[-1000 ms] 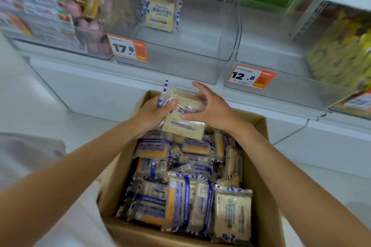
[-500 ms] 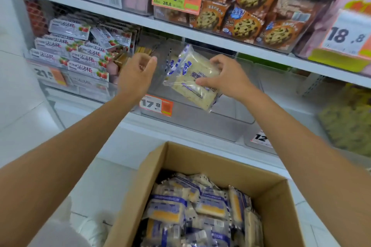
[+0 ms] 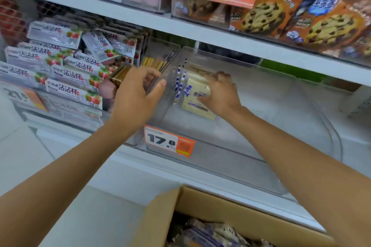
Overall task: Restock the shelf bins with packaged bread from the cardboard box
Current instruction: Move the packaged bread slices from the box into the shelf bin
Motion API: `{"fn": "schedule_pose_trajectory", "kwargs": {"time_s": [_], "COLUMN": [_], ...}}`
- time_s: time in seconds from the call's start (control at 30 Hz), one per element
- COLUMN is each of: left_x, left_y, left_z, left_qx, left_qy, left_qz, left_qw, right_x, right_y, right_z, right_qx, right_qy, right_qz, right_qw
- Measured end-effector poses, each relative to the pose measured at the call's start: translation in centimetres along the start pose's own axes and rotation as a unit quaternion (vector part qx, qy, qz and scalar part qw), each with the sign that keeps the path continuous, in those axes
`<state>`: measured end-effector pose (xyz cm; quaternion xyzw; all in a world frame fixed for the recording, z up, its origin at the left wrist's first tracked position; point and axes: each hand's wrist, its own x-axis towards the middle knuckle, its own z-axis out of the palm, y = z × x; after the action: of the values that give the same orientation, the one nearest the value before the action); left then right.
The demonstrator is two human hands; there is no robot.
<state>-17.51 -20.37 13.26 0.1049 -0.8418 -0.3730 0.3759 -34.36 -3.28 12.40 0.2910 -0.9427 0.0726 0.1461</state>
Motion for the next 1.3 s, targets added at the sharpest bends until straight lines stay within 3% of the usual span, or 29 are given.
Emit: {"fn": "schedule_pose_trajectory", "kwargs": {"time_s": [0.1,0.23,0.37,0.63,0.73,0.83,0.9,0.97,1.03,1.13,1.2,1.3], "left_x": [0.0,-0.1,-0.2,-1.1,-3.6,-8.3,-12.7,-17.4,-21.6,-26.7,-29.1,-31.6], "left_y": [-0.2,-0.2,-0.1,2.1,4.4,7.0,8.1,8.4,8.1,5.6,3.8,1.3], "left_z": [0.1,0.1,0.2,-0.4,-0.2,1.3,2.6,3.8,4.5,4.9,4.9,5.4], "left_qx": [-0.014,-0.016,-0.01,0.095,0.151,0.058,0.016,0.024,0.04,0.07,0.072,0.112], "left_qy": [0.005,0.008,0.011,0.024,0.042,-0.055,-0.155,-0.241,-0.331,-0.494,-0.561,-0.597], "left_qz": [-0.004,0.006,0.002,-0.014,0.015,0.007,-0.012,-0.024,-0.055,-0.115,-0.148,-0.153], "left_qw": [1.0,1.0,1.0,0.995,0.987,0.997,0.988,0.97,0.941,0.859,0.812,0.779], "right_x": [0.6,0.3,1.2,-4.4,-10.2,-17.8,-23.2,-28.6,-33.6,-39.6,-42.0,-43.6], "right_y": [-0.6,-1.0,-2.3,-0.6,0.5,1.4,2.0,3.2,4.8,7.3,8.7,9.7], "right_z": [1.1,2.7,2.8,-2.9,-6.2,-8.2,-8.1,-7.1,-5.4,-2.2,-0.5,1.2], "right_qx": [-0.079,-0.144,-0.175,0.048,0.105,0.094,0.094,0.118,0.141,0.143,0.153,0.192], "right_qy": [0.01,0.029,0.012,-0.003,0.046,0.132,0.088,-0.019,-0.128,-0.245,-0.271,-0.275], "right_qz": [-0.005,-0.093,-0.063,-0.062,-0.059,-0.082,-0.08,-0.049,-0.004,0.056,0.089,0.121], "right_qw": [0.997,0.985,0.982,0.997,0.992,0.983,0.988,0.992,0.982,0.957,0.946,0.934]}}
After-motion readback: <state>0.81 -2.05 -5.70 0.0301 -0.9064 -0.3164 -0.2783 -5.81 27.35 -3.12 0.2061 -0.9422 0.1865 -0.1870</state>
